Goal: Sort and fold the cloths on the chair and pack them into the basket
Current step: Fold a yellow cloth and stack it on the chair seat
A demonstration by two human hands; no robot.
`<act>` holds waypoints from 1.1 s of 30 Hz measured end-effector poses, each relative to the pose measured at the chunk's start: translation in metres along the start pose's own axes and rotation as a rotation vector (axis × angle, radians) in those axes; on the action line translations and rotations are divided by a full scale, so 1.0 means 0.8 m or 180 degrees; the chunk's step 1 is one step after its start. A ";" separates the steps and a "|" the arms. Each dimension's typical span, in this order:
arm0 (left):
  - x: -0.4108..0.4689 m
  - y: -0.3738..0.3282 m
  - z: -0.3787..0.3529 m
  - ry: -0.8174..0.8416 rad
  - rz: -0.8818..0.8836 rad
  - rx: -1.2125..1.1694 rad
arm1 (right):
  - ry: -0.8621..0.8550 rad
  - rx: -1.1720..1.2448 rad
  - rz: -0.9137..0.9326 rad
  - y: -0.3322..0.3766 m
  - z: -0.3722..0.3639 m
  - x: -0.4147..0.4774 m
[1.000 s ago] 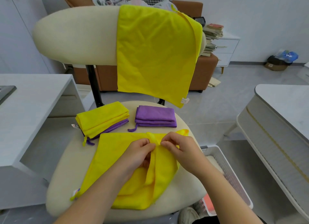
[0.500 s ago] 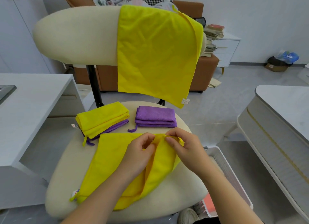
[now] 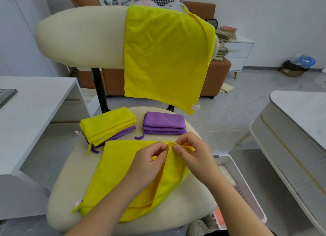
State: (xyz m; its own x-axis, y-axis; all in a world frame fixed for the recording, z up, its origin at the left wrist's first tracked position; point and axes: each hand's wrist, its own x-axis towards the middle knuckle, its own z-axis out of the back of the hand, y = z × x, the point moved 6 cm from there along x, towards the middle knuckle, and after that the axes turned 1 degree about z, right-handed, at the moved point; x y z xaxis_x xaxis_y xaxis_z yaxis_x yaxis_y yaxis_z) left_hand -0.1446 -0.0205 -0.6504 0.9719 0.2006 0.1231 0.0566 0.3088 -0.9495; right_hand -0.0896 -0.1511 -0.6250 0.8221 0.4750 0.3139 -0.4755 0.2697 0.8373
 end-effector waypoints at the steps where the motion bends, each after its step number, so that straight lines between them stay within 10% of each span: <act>1: -0.001 -0.001 0.000 0.0012 -0.0029 0.0049 | -0.0003 0.0042 0.0014 0.000 0.000 0.000; 33: -0.010 -0.014 -0.003 -0.0124 -0.0356 0.1163 | 0.0513 0.0695 -0.0587 -0.013 -0.001 0.003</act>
State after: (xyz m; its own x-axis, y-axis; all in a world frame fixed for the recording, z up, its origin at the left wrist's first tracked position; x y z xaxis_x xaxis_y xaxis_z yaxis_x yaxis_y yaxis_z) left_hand -0.1523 -0.0275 -0.6416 0.9545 0.1799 0.2377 0.0698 0.6404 -0.7649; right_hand -0.0832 -0.1517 -0.6331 0.8198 0.5659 0.0879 -0.2306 0.1858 0.9551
